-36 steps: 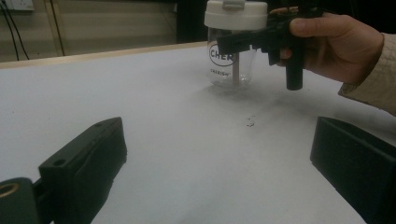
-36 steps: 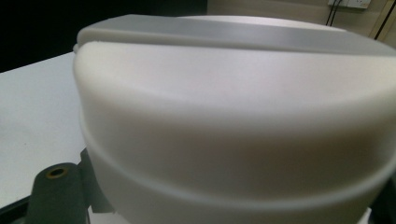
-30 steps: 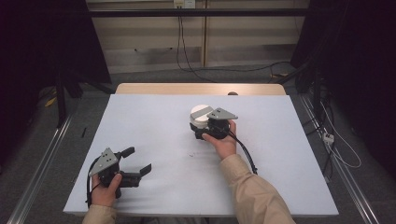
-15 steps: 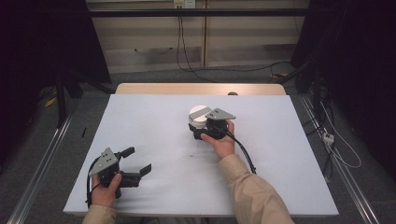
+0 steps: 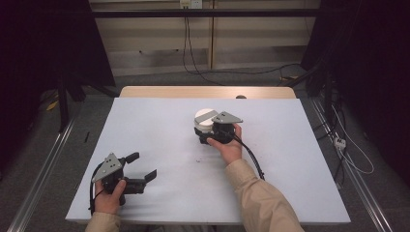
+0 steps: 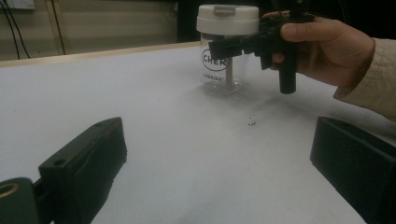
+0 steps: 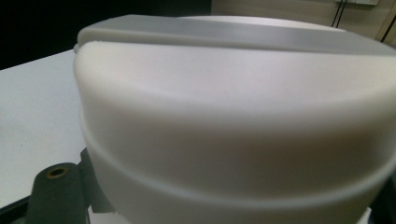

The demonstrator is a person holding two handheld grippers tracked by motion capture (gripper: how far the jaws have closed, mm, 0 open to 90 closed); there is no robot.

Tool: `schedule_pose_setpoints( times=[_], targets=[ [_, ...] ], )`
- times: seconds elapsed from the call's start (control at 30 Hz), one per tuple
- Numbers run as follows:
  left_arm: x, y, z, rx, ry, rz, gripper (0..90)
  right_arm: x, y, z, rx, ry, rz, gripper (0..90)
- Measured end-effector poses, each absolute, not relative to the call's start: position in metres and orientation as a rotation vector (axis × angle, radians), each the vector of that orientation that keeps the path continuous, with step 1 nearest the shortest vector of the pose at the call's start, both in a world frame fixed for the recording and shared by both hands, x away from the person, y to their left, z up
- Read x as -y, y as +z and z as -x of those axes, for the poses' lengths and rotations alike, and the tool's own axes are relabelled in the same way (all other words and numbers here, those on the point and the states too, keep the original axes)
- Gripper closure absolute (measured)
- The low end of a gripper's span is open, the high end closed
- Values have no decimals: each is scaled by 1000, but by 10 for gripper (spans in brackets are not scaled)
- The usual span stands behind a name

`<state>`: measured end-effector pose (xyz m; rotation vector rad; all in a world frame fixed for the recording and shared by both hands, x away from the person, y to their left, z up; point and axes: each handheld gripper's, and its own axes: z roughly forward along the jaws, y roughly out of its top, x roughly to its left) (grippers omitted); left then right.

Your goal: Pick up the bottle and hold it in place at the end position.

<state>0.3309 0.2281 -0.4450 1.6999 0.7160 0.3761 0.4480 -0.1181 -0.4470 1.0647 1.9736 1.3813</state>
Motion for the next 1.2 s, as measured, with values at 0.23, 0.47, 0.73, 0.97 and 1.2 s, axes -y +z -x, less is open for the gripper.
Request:
schedule_pose_setpoints(
  times=[0.23,0.47,0.73,0.97,1.2],
  targets=[
    [-228,-445,-331,-718,377,-1700,34,117,-448,-449,-1976,1381,-1065,183],
    [-228,-445,-331,-717,376,-1703,34,116,-451,-450,-1981,1381,-1061,183],
    [-228,-445,-331,-722,377,-1700,34,115,-453,-450,-1988,1386,-1051,184],
    [-228,-445,-331,-724,380,-1702,34,115,-454,-448,-2001,1379,-1027,183],
    [-225,-444,-333,-740,374,-1705,36,118,-454,-448,-2017,1387,-1005,183]
  ],
)
